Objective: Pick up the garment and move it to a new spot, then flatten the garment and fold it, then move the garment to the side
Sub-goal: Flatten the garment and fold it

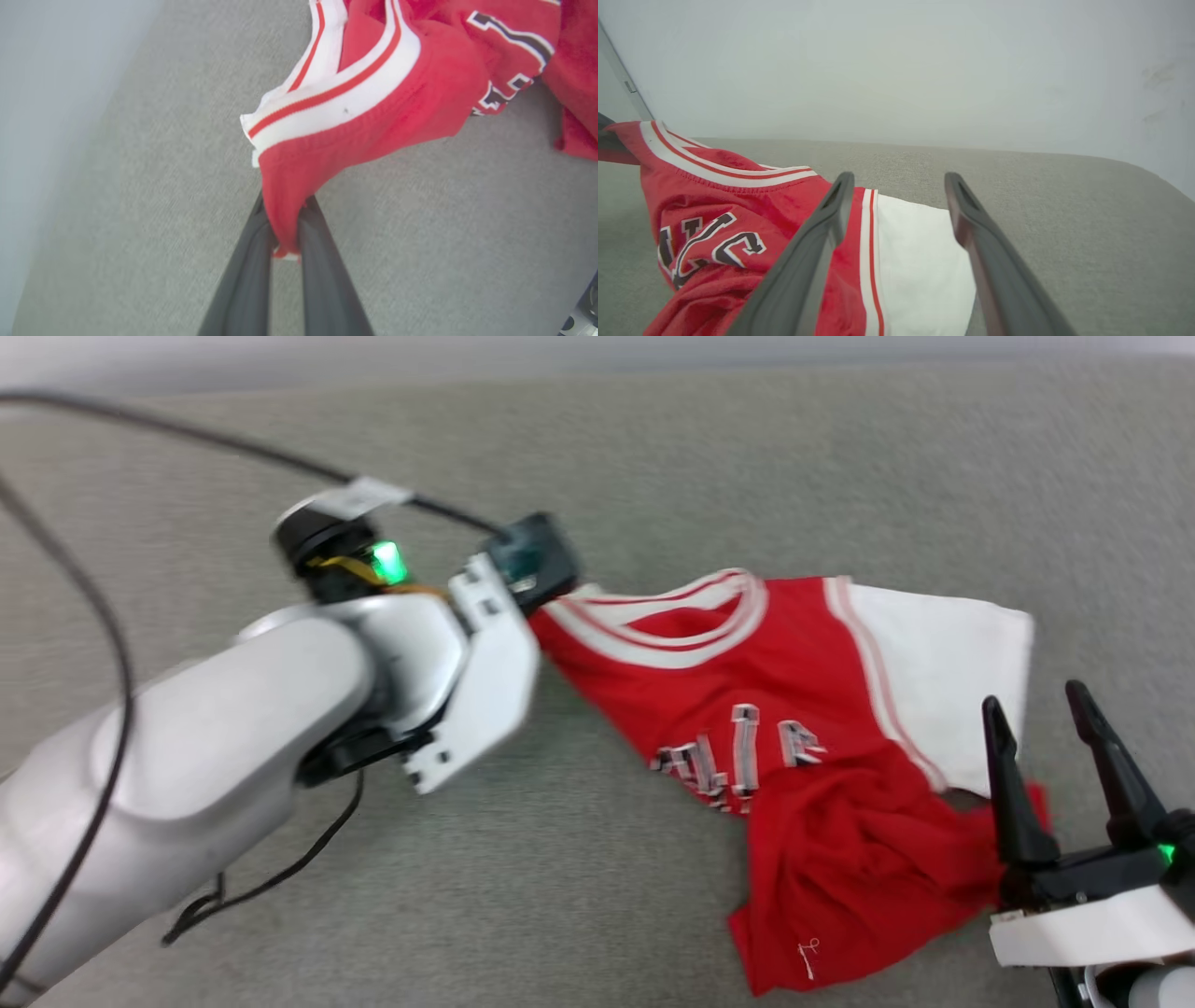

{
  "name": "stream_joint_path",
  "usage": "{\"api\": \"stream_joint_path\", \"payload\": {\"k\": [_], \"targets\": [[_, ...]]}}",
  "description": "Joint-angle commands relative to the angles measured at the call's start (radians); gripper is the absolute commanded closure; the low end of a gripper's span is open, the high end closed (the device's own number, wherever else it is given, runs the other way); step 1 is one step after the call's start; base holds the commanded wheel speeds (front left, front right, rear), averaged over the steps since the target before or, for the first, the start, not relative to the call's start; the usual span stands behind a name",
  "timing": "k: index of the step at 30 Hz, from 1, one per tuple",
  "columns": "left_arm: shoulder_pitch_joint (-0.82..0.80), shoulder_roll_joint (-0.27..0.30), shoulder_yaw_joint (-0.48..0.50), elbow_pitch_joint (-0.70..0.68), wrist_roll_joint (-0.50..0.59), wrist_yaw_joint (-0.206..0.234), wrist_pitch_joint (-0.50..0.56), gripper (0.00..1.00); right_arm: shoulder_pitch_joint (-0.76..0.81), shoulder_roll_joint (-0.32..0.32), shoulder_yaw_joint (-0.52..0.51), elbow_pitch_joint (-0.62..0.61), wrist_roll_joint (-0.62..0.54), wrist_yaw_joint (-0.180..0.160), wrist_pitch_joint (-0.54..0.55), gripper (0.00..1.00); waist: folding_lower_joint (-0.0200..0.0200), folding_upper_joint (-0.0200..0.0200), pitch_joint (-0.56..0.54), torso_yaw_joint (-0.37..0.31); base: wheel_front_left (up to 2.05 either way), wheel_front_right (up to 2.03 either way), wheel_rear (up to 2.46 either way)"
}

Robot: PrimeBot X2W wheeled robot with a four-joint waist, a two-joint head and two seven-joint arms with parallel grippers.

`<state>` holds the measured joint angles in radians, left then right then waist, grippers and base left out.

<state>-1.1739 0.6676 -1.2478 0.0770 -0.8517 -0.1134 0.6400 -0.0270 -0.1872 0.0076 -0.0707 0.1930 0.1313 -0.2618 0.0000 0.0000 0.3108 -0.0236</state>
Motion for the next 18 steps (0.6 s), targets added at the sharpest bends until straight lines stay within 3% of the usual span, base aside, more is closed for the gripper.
{"api": "stream_joint_path", "payload": {"k": [1,6,11,18], "targets": [[0.039,0.034,0.008,0.013,-0.002,0.017,-0.027,1.00,0.017,-0.006,0.000,-0.004,0.001,-0.001,0.005,0.00,0.0000,0.0000,-0.050,0.055,0.00,0.00,0.00],[0.174,0.130,0.007,0.024,-0.039,0.078,-0.086,1.00,0.038,-0.011,0.000,-0.004,0.006,-0.001,0.021,0.00,0.0000,0.0000,-0.063,0.076,0.00,0.00,0.00],[0.303,0.181,0.000,0.031,-0.085,0.124,-0.127,1.00,0.050,-0.014,-0.002,0.002,0.008,-0.001,0.030,0.00,0.0000,0.0000,-0.062,0.078,0.00,0.00,0.00],[0.486,0.169,-0.020,0.070,-0.155,0.135,-0.181,1.00,0.052,-0.015,-0.005,0.013,0.003,-0.001,0.038,0.00,0.0000,0.0000,-0.067,0.070,0.00,0.00,0.00]]}}
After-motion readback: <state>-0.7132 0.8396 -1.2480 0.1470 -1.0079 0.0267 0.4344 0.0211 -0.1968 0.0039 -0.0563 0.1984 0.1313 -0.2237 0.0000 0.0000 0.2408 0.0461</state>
